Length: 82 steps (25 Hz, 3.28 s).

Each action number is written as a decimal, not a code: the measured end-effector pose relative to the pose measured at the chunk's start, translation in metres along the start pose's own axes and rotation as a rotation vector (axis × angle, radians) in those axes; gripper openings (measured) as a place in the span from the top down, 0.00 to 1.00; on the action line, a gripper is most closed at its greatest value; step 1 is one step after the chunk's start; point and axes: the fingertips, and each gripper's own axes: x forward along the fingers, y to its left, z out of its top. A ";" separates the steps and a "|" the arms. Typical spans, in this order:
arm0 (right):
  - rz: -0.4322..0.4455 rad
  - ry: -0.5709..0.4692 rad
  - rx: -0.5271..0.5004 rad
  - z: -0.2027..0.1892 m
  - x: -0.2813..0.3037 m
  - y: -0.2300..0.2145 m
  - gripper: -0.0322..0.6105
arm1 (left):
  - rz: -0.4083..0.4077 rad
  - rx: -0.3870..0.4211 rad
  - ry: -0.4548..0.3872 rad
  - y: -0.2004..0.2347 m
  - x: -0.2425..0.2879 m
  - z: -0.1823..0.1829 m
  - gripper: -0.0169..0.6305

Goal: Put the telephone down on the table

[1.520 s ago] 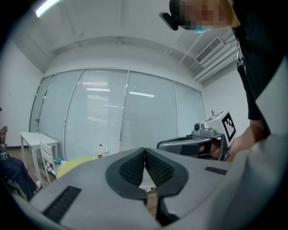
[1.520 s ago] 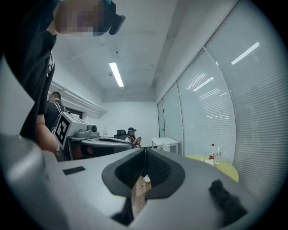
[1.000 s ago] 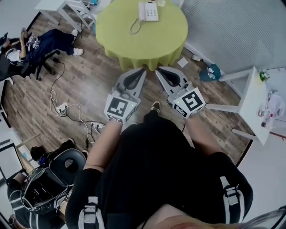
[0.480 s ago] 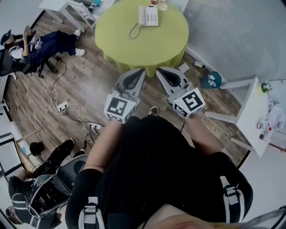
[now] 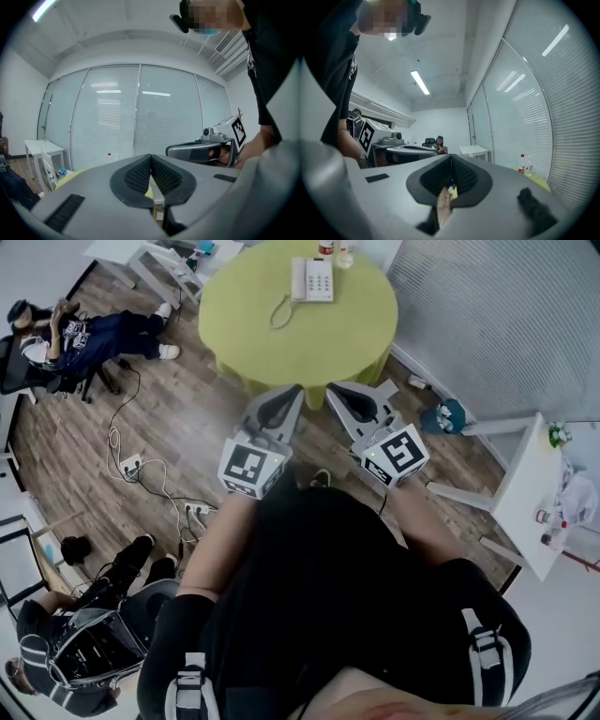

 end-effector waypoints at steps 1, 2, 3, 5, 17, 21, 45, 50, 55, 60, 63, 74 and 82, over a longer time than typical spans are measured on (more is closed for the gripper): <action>0.000 0.000 0.001 0.000 0.004 -0.002 0.92 | -0.001 -0.001 -0.001 0.004 0.002 0.000 0.96; -0.001 0.001 0.000 0.000 0.008 -0.005 0.92 | -0.003 -0.002 -0.002 0.008 0.005 0.000 0.95; -0.002 0.004 -0.003 0.000 0.012 -0.008 0.92 | -0.006 -0.003 -0.003 0.013 0.008 0.000 0.95; -0.009 0.011 -0.011 -0.001 0.022 -0.014 0.92 | -0.015 -0.004 -0.005 0.022 0.013 0.000 0.96; -0.065 0.054 -0.017 0.005 0.103 -0.060 0.92 | -0.090 -0.013 -0.007 0.108 0.057 0.011 0.96; -0.096 0.070 -0.009 0.007 0.133 -0.074 0.92 | -0.117 -0.019 -0.004 0.139 0.070 0.013 0.96; -0.235 0.108 0.046 -0.012 0.249 -0.116 0.92 | -0.222 -0.052 0.037 0.264 0.101 -0.009 0.96; -0.225 0.110 0.048 -0.016 0.264 -0.147 0.92 | -0.209 -0.049 0.016 0.279 0.128 -0.005 0.96; -0.202 0.146 0.063 -0.027 0.282 -0.181 0.92 | -0.197 -0.030 0.000 0.292 0.158 -0.006 0.96; -0.207 0.202 0.062 -0.046 0.297 -0.222 0.92 | -0.164 -0.015 0.017 0.308 0.192 -0.014 0.95; -0.200 0.231 0.072 -0.058 0.304 -0.243 0.92 | -0.146 -0.010 0.022 0.316 0.211 -0.023 0.96; -0.262 0.344 0.164 -0.110 0.324 -0.329 0.92 | -0.102 -0.084 0.023 0.344 0.281 -0.046 0.96; -0.251 0.387 0.207 -0.139 0.343 -0.374 0.92 | -0.067 -0.075 0.047 0.355 0.329 -0.066 0.96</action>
